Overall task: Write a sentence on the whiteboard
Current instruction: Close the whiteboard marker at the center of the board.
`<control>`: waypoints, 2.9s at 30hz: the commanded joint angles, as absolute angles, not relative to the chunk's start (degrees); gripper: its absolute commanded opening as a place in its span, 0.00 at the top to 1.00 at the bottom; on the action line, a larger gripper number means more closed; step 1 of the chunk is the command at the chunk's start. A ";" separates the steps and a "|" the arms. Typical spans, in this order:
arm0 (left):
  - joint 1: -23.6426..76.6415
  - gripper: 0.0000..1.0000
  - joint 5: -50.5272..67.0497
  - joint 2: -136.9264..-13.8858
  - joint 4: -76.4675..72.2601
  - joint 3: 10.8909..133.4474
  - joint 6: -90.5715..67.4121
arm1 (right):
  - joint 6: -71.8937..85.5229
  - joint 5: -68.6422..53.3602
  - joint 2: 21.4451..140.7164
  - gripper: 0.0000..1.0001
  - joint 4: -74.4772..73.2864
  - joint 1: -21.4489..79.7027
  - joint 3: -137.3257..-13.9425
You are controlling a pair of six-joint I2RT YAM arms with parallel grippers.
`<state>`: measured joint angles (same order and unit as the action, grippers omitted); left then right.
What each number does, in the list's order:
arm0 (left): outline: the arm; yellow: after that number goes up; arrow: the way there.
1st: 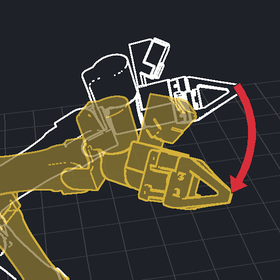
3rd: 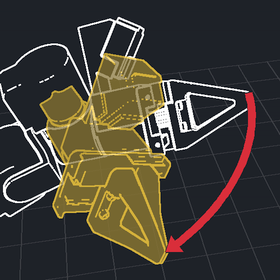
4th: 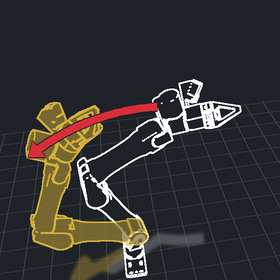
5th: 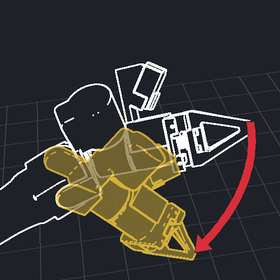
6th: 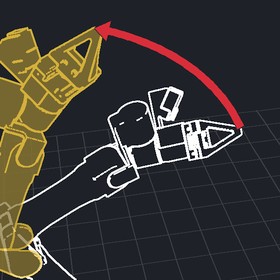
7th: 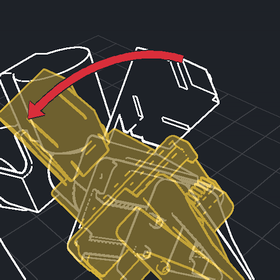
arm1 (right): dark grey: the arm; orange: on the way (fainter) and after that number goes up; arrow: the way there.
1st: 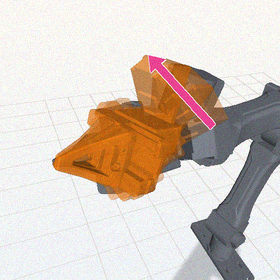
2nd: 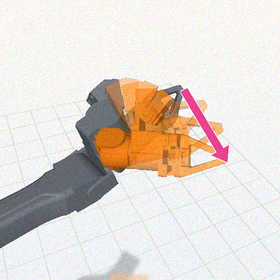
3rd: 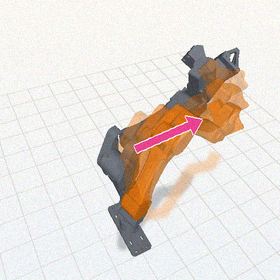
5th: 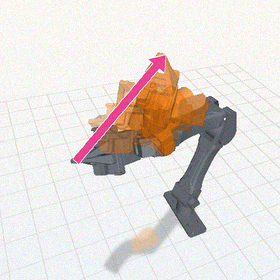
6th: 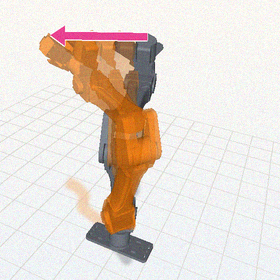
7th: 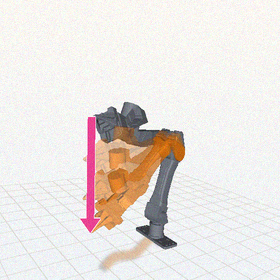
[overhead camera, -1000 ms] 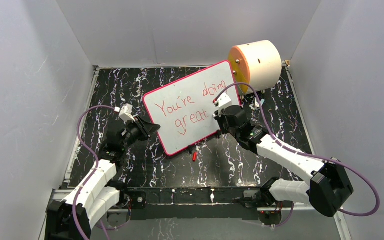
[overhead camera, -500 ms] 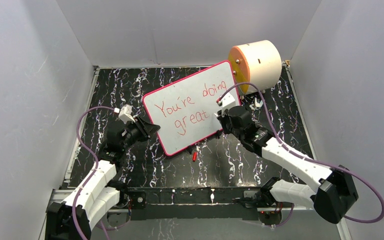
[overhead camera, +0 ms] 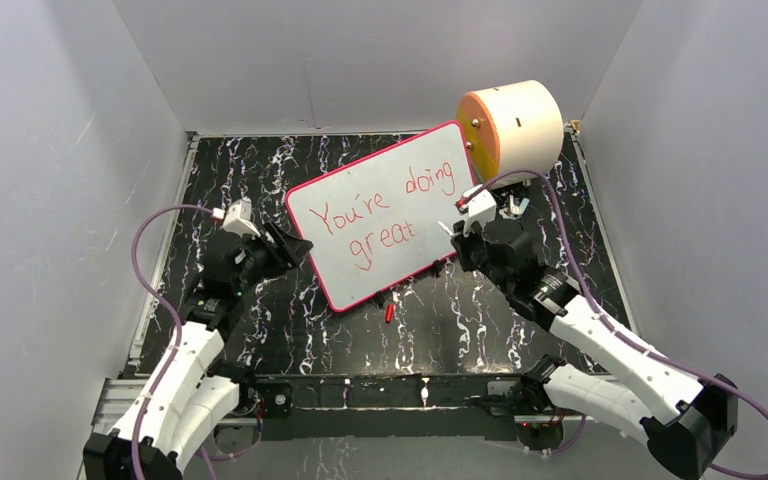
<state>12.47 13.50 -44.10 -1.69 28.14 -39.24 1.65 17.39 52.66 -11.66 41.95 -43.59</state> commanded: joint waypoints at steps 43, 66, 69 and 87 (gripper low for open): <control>60.89 0.35 -12.87 -77.35 19.66 53.58 -39.35 | 3.85 23.10 41.31 1.00 -18.10 41.57 -41.79; 61.17 0.65 -12.28 -96.02 18.57 59.00 -37.84 | 4.05 23.18 38.67 1.00 -18.37 41.60 -41.26; 61.17 0.65 -13.08 -97.24 19.37 59.80 -37.71 | 4.11 23.07 38.82 1.00 -18.43 41.58 -41.22; 61.08 0.71 -11.74 -102.12 21.48 61.99 -37.43 | 4.31 23.03 37.97 1.00 -18.51 41.57 -41.13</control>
<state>60.93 -11.70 -100.92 19.38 61.14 -37.52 3.92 22.50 38.92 -20.05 41.95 -41.36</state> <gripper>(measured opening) 0.312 0.202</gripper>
